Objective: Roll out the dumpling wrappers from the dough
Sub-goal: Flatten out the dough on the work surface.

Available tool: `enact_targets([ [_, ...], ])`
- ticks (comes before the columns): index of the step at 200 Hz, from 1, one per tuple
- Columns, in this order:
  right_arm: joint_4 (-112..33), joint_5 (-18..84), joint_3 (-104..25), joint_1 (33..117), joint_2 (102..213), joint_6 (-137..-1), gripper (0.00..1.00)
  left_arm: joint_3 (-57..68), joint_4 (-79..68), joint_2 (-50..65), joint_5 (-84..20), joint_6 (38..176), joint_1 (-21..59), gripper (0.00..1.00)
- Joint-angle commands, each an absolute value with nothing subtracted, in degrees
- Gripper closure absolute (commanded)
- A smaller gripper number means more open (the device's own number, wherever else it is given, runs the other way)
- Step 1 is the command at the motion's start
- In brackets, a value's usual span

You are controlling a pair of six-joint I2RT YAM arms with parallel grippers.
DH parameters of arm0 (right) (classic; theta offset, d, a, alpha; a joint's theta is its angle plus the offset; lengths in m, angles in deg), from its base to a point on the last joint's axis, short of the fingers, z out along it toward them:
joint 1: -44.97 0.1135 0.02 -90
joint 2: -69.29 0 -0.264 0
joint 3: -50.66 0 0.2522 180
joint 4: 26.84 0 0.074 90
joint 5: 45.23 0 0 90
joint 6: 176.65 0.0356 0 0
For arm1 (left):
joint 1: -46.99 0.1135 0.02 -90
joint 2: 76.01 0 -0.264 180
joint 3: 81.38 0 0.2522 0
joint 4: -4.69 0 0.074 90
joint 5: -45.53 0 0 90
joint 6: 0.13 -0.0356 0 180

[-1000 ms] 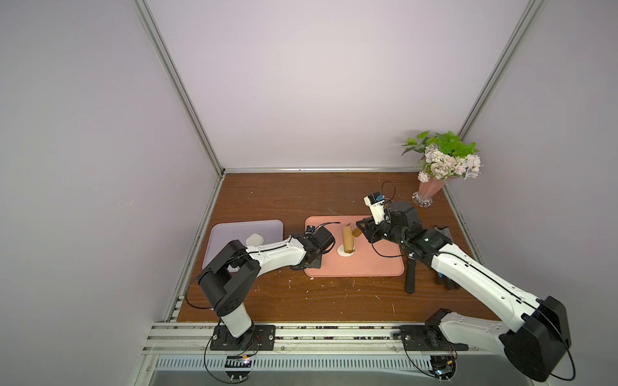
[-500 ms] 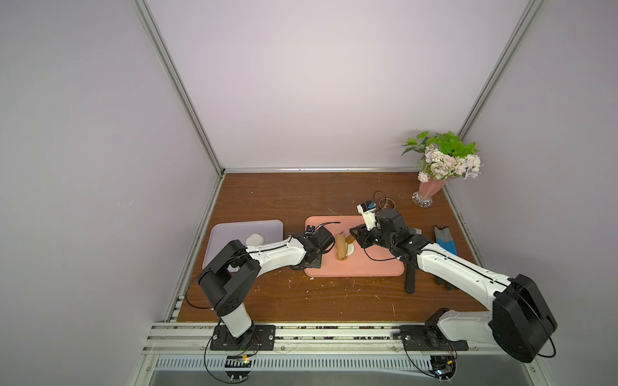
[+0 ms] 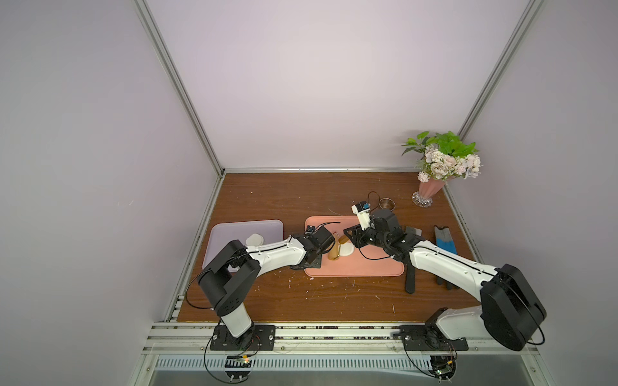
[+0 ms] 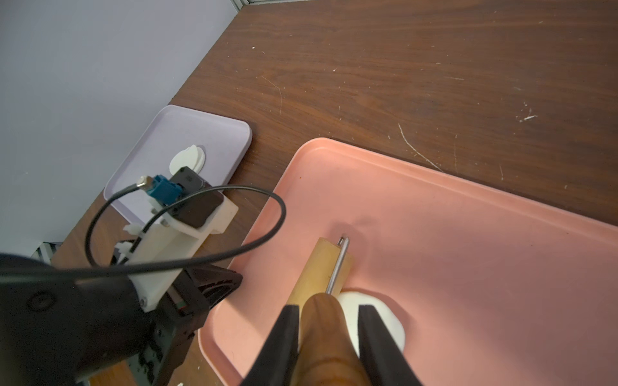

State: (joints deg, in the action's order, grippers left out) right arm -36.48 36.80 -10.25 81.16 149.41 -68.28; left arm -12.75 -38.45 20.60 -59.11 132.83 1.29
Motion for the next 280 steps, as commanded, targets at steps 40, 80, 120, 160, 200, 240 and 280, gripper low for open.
enact_targets([
  [40,-46.41,36.83,-16.89,81.62,143.62,-71.07,1.00,-14.27,-40.80,20.76,-59.41,133.29,2.10,1.00],
  [80,-50.65,39.82,-19.31,80.36,138.60,-72.84,1.00,-14.27,-40.77,21.01,-59.55,133.04,2.09,1.00],
  [120,-50.67,43.41,-16.64,80.35,141.12,-74.34,1.00,-14.06,-40.70,21.29,-59.33,133.02,2.15,1.00],
  [160,-52.81,49.33,-16.19,80.88,148.00,-76.61,1.00,-13.56,-40.58,21.48,-59.01,133.04,2.10,1.00],
  [200,-60.42,58.91,-16.81,81.31,151.71,-77.94,1.00,-13.50,-40.69,21.80,-59.18,132.90,2.12,1.00],
  [240,-63.85,66.28,-15.25,81.36,151.30,-78.24,1.00,-14.01,-40.65,21.81,-59.11,132.94,2.25,1.00],
  [280,-64.77,69.54,-14.87,81.83,150.53,-78.75,1.00,-14.27,-40.67,21.54,-59.24,132.92,2.38,1.00],
])
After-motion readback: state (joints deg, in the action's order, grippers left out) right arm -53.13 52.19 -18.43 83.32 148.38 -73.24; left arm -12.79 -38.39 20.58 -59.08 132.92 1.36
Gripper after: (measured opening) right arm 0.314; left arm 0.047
